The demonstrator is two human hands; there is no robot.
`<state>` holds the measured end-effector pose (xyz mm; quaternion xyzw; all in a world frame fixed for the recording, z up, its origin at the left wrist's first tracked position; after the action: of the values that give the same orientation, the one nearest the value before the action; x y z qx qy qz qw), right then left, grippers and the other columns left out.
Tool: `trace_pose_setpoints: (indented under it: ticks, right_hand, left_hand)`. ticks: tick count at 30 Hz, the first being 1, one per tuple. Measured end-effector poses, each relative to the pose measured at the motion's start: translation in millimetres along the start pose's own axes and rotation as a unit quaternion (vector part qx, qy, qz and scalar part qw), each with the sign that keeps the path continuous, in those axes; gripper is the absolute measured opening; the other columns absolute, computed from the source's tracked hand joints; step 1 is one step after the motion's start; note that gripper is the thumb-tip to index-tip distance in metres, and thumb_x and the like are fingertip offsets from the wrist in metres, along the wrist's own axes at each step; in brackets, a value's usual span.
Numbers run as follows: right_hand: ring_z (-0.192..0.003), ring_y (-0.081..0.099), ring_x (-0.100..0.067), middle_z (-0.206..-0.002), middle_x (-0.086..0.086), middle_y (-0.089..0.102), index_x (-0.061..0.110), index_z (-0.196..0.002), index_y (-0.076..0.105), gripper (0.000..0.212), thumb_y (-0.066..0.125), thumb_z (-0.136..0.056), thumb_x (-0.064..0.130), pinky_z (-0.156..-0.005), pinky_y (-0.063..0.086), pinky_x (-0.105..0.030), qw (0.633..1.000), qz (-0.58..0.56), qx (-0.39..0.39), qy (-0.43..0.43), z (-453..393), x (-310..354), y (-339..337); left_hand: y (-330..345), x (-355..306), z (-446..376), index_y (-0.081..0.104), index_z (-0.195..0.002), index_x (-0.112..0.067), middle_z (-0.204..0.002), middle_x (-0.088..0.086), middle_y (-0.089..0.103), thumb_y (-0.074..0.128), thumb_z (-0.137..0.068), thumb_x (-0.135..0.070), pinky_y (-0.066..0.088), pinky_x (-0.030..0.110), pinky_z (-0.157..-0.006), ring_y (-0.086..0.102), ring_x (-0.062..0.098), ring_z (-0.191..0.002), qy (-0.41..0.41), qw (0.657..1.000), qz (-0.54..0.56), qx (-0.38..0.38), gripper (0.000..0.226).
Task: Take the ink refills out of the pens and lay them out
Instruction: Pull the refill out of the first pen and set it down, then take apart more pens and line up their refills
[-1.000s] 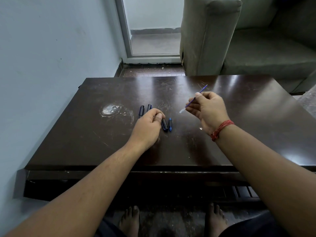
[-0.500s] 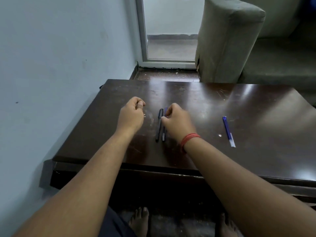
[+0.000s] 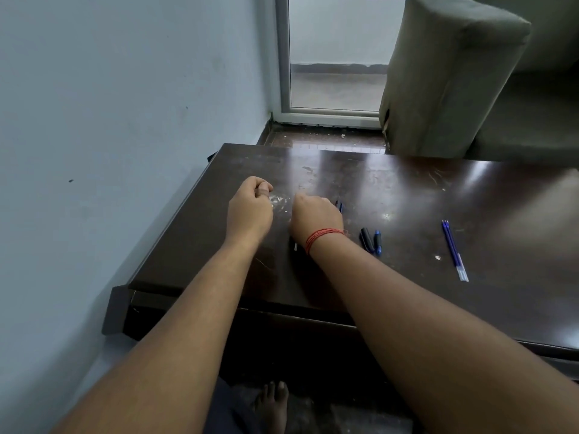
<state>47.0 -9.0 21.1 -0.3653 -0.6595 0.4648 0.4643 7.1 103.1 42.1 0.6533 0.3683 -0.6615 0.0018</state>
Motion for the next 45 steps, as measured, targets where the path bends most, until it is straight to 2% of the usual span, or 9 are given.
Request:
trace_pose_setpoints:
  ticks: [6,10,14,17,21,25,29,33,45]
  right_hand:
    - [-0.082,0.055,-0.029,-0.081,-0.007,0.059,0.013,-0.091,0.048,0.007,0.053,-0.088,0.017,-0.063,0.047,-0.036,0.998,-0.033,-0.050,-0.001,0,-14,-19]
    - [-0.075,0.055,-0.026,-0.076,-0.003,0.058,0.014,-0.088,0.047,0.014,0.052,-0.092,0.027,-0.064,0.051,-0.037,0.993,-0.076,-0.089,0.011,14,-59,-54]
    - [-0.071,0.054,-0.027,-0.074,-0.004,0.060,0.015,-0.086,0.053,0.017,0.056,-0.092,0.031,-0.061,0.038,-0.030,0.993,-0.046,-0.098,0.052,49,-125,-93]
    - [-0.074,0.057,-0.029,-0.077,-0.005,0.063,0.016,-0.084,0.054,0.018,0.059,-0.091,0.031,-0.064,0.045,-0.034,0.991,-0.037,-0.084,0.100,77,-171,-114]
    - [-0.077,0.060,-0.030,-0.080,-0.007,0.065,0.018,-0.083,0.054,0.017,0.060,-0.090,0.032,-0.068,0.051,-0.037,0.984,-0.042,-0.064,0.160,100,-215,-117]
    - [-0.086,0.061,-0.031,-0.093,-0.011,0.067,0.017,-0.086,0.056,0.014,0.058,-0.091,0.030,-0.073,0.050,-0.036,0.980,-0.018,0.008,0.198,93,-243,-109]
    - [-0.093,0.061,-0.033,-0.103,-0.013,0.067,0.017,-0.087,0.057,0.012,0.056,-0.092,0.028,-0.076,0.047,-0.034,0.976,-0.007,0.052,0.211,82,-254,-103]
    - [-0.090,0.063,-0.034,-0.098,-0.016,0.067,0.007,-0.091,0.065,0.022,0.057,-0.092,0.027,-0.074,0.048,-0.033,0.974,-0.002,0.080,0.213,76,-248,-99]
    - [-0.091,0.061,-0.035,-0.104,-0.017,0.064,0.009,-0.101,0.060,0.018,0.054,-0.093,0.024,-0.071,0.044,-0.033,0.974,0.010,0.070,0.216,72,-245,-87]
  left_hand:
    - [3,-2,5,0.060,-0.099,-0.022,-0.089,-0.008,0.060,0.040,-0.105,-0.025,0.038,0.022,-0.061,0.055,0.012,-0.081,0.007,1.000,-0.010,0.013,0.022]
    - [10,-6,12,0.061,-0.099,-0.022,-0.083,-0.006,0.059,0.039,-0.105,-0.025,0.038,0.026,-0.060,0.054,0.013,-0.076,0.013,0.999,-0.011,0.048,0.023]
    - [31,-19,30,0.059,-0.102,-0.021,-0.086,-0.004,0.061,0.038,-0.105,-0.026,0.040,0.029,-0.065,0.056,0.015,-0.079,0.031,0.992,-0.023,0.121,0.022]
    - [51,-32,51,0.058,-0.100,-0.016,-0.086,0.003,0.065,0.040,-0.104,-0.026,0.046,0.038,-0.074,0.059,0.023,-0.080,0.042,0.984,-0.028,0.170,0.021]
    - [71,-42,79,0.060,-0.097,-0.015,-0.078,-0.004,0.069,0.040,-0.105,-0.024,0.044,0.033,-0.066,0.055,0.011,-0.064,0.032,0.975,-0.004,0.219,0.024]
    - [82,-42,88,0.060,-0.095,-0.018,-0.076,-0.006,0.069,0.041,-0.105,-0.021,0.040,0.027,-0.059,0.052,0.010,-0.056,0.022,0.973,0.015,0.228,0.022]
    - [84,-43,87,0.060,-0.103,-0.021,-0.080,-0.007,0.070,0.041,-0.106,-0.017,0.044,0.026,-0.059,0.052,0.010,-0.058,0.027,0.969,0.022,0.245,0.020]
    - [84,-41,84,0.061,-0.108,-0.021,-0.082,-0.004,0.072,0.041,-0.106,-0.017,0.045,0.032,-0.059,0.051,0.015,-0.059,0.046,0.963,0.008,0.267,0.020]
    - [78,-37,80,0.058,-0.101,-0.032,-0.083,-0.002,0.071,0.039,-0.106,-0.019,0.043,0.035,-0.058,0.049,0.018,-0.059,0.061,0.960,-0.009,0.273,0.023]
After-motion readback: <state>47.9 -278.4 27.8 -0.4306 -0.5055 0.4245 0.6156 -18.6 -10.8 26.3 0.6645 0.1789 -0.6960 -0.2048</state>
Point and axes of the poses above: each hand's wrist, its own z-axis away from the middle knuckle, its own y-axis out of the palm, x = y × z, the point moved 1 cm from there along -z, towards the middle knuckle
